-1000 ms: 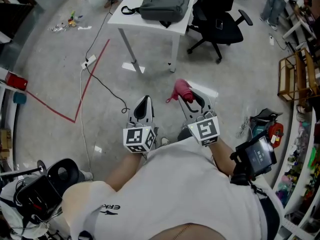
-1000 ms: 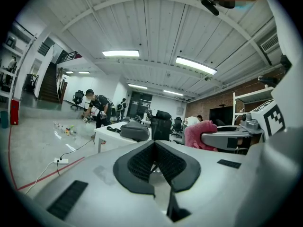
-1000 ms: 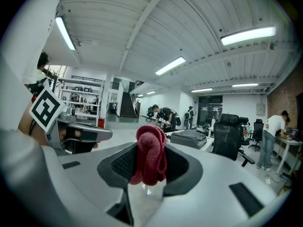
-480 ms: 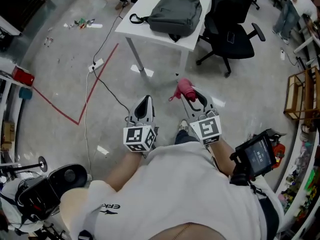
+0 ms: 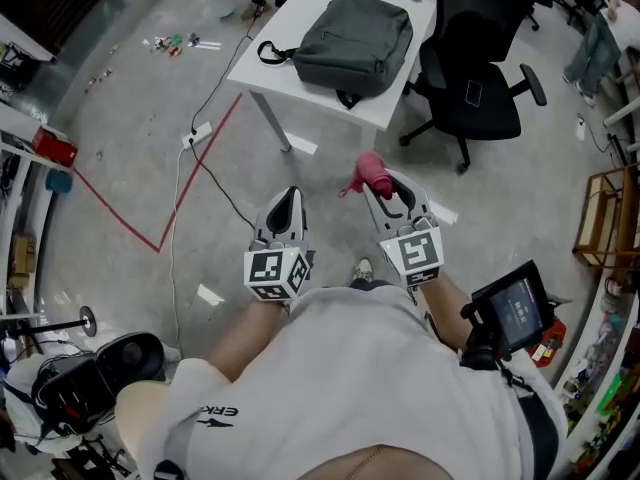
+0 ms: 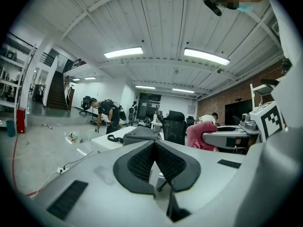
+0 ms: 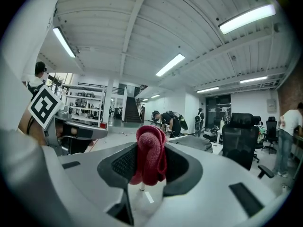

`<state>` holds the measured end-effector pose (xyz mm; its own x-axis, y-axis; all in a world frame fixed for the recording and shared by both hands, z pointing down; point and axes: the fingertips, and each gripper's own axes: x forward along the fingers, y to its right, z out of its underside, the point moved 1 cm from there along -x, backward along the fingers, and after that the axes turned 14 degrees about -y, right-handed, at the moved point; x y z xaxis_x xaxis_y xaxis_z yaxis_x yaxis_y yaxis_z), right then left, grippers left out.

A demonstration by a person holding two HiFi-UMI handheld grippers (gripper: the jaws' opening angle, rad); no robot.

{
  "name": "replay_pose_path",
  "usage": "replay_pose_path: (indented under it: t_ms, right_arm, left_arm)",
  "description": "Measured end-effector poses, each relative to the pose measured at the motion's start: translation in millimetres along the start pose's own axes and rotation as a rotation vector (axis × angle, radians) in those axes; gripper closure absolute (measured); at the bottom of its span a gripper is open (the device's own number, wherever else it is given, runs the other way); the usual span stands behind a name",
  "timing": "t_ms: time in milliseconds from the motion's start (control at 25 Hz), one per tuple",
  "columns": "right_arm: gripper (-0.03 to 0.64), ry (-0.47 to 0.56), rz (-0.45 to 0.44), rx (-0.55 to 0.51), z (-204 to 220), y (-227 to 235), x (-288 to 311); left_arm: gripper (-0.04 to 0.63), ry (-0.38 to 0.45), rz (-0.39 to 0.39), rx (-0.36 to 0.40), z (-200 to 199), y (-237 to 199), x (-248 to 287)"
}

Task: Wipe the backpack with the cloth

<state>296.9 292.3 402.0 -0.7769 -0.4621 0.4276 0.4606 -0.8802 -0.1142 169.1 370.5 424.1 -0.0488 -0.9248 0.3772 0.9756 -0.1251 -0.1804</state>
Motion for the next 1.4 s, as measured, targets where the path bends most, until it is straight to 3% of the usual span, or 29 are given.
replay_pose_path:
  t_ms: [560, 1000, 1400]
  right_arm:
    - [0.483, -0.027, 0.032, 0.034, -12.7, 68.2, 67.2]
    - [0.483, -0.046, 0.143, 0.069, -63.7, 94.3, 171.5]
    - [0.483, -0.074, 0.213, 0.098, -100.0, 86.8, 256.7]
  left_arm:
    - [0.592, -0.012, 0.03, 0.026, -40.6, -16.6, 94.8]
    - [0.592, -0.015, 0.137, 0.048, -96.3, -104.0, 182.7]
    - [0.592, -0.042, 0.216, 0.063, -116.7, -182.3, 231.4]
